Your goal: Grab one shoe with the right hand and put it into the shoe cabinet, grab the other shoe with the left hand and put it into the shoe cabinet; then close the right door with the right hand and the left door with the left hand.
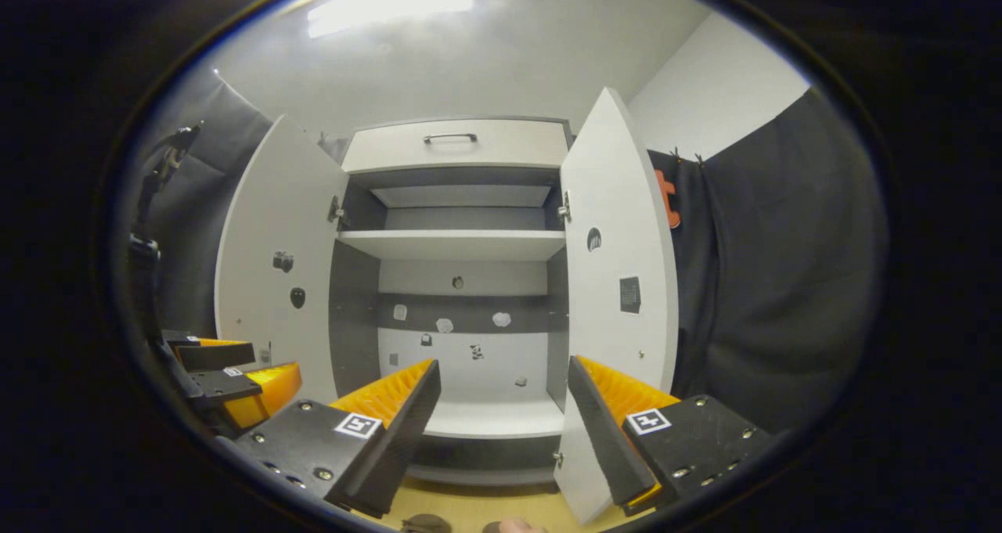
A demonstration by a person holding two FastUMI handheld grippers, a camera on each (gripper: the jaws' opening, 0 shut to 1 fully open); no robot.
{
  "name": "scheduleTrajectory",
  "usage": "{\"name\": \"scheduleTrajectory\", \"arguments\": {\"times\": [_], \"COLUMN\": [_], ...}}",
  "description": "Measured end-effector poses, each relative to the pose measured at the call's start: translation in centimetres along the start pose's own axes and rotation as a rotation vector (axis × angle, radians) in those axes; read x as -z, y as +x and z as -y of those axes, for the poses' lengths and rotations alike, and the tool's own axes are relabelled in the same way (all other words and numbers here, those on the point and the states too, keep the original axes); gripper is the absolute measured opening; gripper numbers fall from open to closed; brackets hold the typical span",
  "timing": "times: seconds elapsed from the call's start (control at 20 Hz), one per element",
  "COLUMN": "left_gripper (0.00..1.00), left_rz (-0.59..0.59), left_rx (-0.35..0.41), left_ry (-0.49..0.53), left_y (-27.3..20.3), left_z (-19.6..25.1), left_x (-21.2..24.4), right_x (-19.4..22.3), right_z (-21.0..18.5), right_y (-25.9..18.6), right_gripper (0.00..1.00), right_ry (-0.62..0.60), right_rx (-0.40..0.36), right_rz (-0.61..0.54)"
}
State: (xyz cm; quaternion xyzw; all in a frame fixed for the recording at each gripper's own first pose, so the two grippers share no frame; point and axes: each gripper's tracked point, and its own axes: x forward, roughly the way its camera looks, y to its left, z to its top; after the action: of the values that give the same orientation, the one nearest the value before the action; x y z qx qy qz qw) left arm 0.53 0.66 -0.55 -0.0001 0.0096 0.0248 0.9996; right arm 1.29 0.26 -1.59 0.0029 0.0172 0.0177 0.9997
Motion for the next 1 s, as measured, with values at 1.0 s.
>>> {"name": "scheduleTrajectory", "arguments": {"times": [1.0], "left_gripper": [0.96], "left_rz": [-0.008], "left_rx": [-0.073], "left_ry": [0.02], "left_y": [0.1], "left_z": [-3.0], "left_x": [0.3], "right_x": [29.3], "right_z": [-0.3], "right_y": [-8.8], "right_gripper": [0.99], "right_ry": [-0.014], "right_rx": [-0.125], "right_rz": [-0.594]}}
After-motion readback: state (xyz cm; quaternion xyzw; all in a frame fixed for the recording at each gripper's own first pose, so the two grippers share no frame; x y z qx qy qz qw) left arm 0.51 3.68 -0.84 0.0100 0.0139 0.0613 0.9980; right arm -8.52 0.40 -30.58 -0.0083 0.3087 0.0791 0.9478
